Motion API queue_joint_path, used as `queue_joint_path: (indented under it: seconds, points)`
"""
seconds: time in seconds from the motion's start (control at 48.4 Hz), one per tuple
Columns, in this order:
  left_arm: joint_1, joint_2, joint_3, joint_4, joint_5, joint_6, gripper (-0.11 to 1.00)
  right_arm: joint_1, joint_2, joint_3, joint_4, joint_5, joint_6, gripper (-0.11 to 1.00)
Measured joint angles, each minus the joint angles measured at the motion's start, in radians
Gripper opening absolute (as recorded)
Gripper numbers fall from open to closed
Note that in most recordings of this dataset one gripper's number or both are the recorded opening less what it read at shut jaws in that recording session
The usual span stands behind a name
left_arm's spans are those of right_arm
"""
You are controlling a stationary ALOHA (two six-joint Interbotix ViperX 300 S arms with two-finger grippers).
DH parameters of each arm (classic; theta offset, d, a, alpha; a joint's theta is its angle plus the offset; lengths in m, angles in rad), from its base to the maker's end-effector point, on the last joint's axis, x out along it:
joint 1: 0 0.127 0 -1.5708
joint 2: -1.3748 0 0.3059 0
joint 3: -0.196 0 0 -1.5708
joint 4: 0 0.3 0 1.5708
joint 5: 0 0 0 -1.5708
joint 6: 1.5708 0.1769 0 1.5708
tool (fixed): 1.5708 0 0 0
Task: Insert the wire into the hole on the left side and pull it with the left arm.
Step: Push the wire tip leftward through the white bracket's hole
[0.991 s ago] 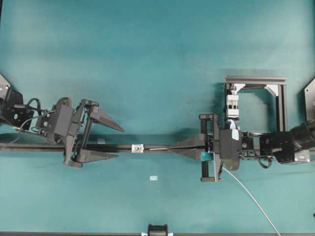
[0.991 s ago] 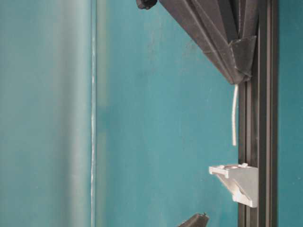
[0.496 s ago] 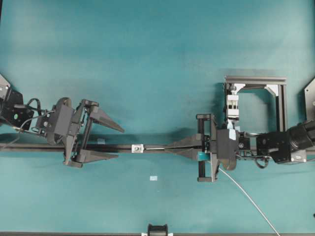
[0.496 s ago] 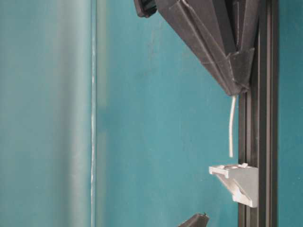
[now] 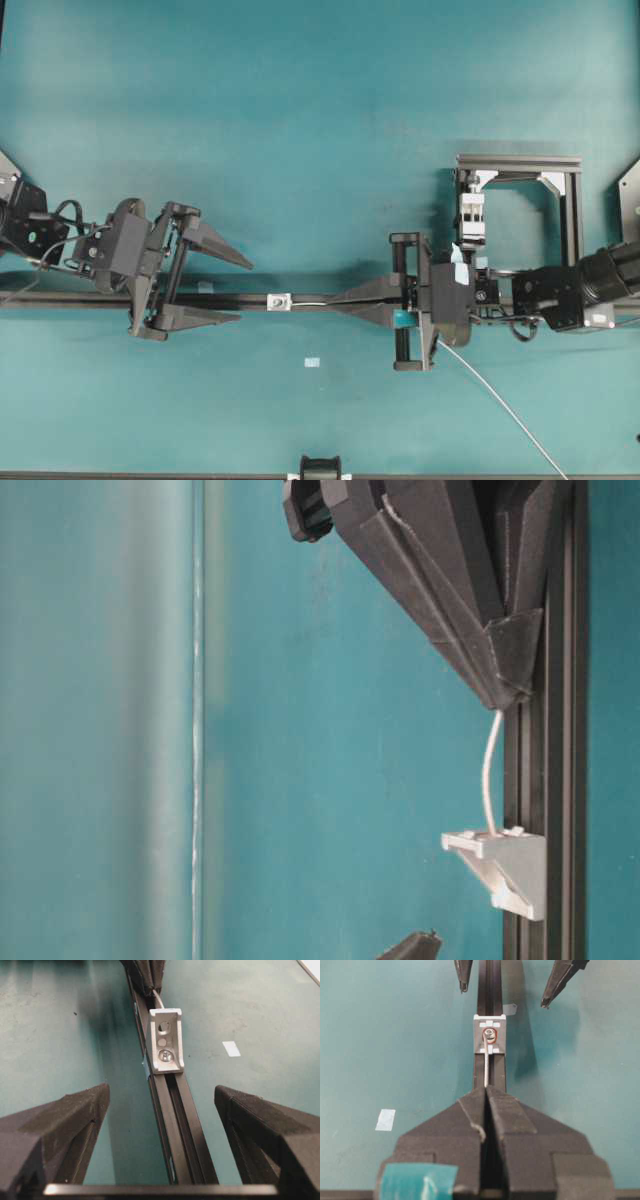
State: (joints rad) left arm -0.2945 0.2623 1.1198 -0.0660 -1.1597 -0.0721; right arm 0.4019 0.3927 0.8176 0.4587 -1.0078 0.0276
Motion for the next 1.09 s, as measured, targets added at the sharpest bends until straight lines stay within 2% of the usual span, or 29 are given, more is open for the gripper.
queue_joint_path:
  seconds: [1.094]
  points:
    - [0.000,0.000,0.000,-0.002,0.003,0.000,0.76,-0.023,0.005,-0.054,-0.002,0.074,-0.026,0.04]
